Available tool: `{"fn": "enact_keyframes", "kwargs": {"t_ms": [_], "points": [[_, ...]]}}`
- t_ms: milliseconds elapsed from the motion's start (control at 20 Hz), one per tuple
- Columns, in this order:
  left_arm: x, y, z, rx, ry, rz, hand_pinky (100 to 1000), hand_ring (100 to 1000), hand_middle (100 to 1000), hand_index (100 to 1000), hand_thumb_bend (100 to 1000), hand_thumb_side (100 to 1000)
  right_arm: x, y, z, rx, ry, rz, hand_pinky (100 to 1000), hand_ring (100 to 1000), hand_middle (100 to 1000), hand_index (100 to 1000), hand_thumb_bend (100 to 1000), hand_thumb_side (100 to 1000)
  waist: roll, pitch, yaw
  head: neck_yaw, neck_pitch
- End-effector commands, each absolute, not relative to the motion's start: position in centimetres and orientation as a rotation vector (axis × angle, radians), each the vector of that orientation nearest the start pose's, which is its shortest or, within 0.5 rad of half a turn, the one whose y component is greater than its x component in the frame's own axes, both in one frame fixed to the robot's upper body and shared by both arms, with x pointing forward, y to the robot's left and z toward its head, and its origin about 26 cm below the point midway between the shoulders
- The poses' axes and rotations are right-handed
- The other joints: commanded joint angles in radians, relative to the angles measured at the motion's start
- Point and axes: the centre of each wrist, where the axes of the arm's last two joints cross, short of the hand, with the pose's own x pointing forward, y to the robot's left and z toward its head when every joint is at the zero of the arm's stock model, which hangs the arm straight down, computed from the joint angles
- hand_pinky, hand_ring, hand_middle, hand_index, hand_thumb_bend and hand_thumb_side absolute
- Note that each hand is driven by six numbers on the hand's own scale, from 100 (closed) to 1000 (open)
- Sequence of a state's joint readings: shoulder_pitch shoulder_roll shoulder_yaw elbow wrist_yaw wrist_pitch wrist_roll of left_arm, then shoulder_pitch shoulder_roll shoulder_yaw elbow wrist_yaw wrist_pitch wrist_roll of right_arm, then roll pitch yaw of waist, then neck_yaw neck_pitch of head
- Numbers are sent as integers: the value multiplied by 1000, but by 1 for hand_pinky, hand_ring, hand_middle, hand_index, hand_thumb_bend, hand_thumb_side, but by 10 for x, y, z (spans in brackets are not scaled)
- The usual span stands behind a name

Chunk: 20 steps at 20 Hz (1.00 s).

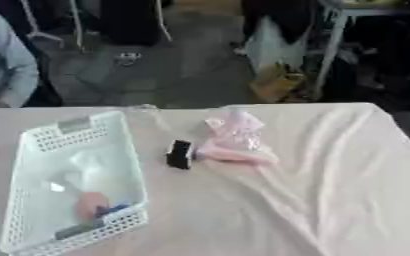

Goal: Pick up objects on the table and place them in the box.

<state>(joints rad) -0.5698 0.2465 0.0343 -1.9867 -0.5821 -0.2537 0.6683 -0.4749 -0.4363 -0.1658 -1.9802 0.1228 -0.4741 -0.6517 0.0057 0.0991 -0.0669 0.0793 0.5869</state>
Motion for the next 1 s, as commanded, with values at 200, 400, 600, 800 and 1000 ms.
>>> {"fn": "enact_keyframes", "kwargs": {"t_ms": [200, 400, 600, 800, 1000], "points": [[313, 228, 281, -929, 3009, -286, 831, 926, 819, 888, 100, 843, 303, -298, 285, 548, 3064, 388, 765, 811, 808, 818, 100, 942, 10, 0, 1, 6, -2], [313, 228, 280, -932, 3011, -283, 831, 926, 819, 888, 100, 843, 303, -297, 286, 545, 3073, 373, 768, 820, 814, 819, 100, 919, 9, -1, 1, 13, -1], [313, 227, 280, -927, 3017, -270, 831, 926, 819, 888, 100, 844, 303, -291, 299, 578, 3137, 186, 788, 864, 859, 852, 100, 866, 5, -7, 6, 7, 2], [313, 226, 279, -920, 3023, -261, 831, 927, 819, 888, 100, 843, 302, -281, 321, 690, 3209, -180, 794, 883, 882, 862, 100, 880, 0, -11, 19, -9, -5], [313, 225, 280, -908, 3028, -254, 831, 927, 819, 888, 100, 843, 301, -267, 339, 823, 3169, -557, 807, 887, 883, 864, 100, 906, -3, -11, 31, -35, -3]]}}
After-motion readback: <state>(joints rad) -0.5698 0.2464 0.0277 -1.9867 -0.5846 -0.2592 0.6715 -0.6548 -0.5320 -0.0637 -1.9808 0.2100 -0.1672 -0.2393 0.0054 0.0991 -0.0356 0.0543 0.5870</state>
